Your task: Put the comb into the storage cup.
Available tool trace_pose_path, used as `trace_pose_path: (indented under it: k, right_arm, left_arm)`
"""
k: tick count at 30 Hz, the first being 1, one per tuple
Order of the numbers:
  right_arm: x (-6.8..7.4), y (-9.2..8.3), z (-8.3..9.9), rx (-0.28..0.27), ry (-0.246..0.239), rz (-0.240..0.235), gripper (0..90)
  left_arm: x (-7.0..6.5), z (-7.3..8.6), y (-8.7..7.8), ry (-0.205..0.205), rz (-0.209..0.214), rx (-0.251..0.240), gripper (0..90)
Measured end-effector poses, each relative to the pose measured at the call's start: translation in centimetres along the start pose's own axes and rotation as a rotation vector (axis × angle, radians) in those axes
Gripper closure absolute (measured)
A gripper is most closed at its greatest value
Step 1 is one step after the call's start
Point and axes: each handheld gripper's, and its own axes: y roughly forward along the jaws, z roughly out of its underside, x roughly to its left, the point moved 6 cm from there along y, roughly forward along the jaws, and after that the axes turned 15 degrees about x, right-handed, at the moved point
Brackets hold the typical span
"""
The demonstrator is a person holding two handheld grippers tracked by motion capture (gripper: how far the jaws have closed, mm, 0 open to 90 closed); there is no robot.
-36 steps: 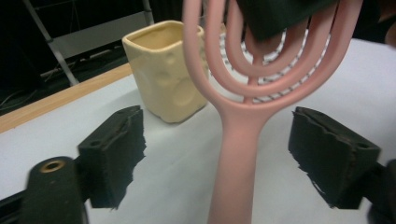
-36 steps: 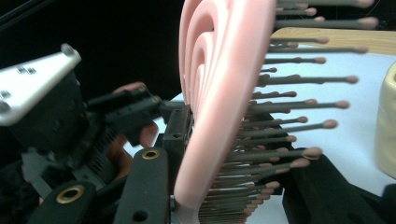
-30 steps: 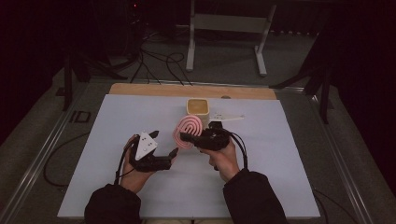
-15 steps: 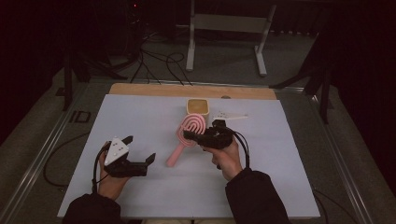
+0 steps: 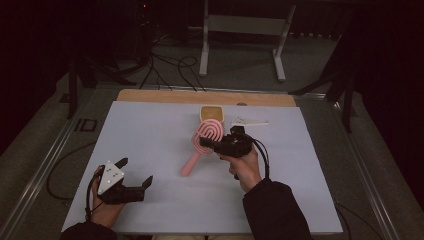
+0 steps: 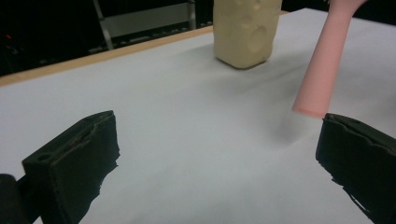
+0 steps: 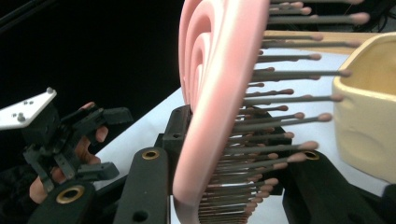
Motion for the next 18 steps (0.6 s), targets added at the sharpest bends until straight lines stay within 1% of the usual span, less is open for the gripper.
trace_pose_path:
  k: [3, 6, 8, 12, 18]
  right_arm:
    - [0.0, -0.2, -0.2, -0.007, 0.005, -0.001, 63.6]
    - [-0.1, -0.3, -0.4, -0.01, 0.008, 0.004, 63.6]
    - [-0.1, -0.4, -0.4, -0.011, 0.011, 0.006, 63.6]
    - [0.0, -0.7, -0.9, -0.017, 0.012, 0.008, 63.6]
    - [0.1, -0.9, -1.4, -0.016, 0.012, 0.01, 63.6]
  left_arm:
    - [0.2, 0.2, 0.2, -0.002, -0.015, 0.006, 0.2]
    - [0.5, 0.5, 0.3, -0.024, -0.013, 0.007, 0.2]
    - [0.6, 0.6, 0.3, -0.029, -0.013, 0.005, 0.2]
    - [0.9, 0.7, 0.6, -0.054, -0.016, 0.007, 0.2]
    - [0.7, 0.8, 0.9, -0.044, -0.018, 0.015, 0.2]
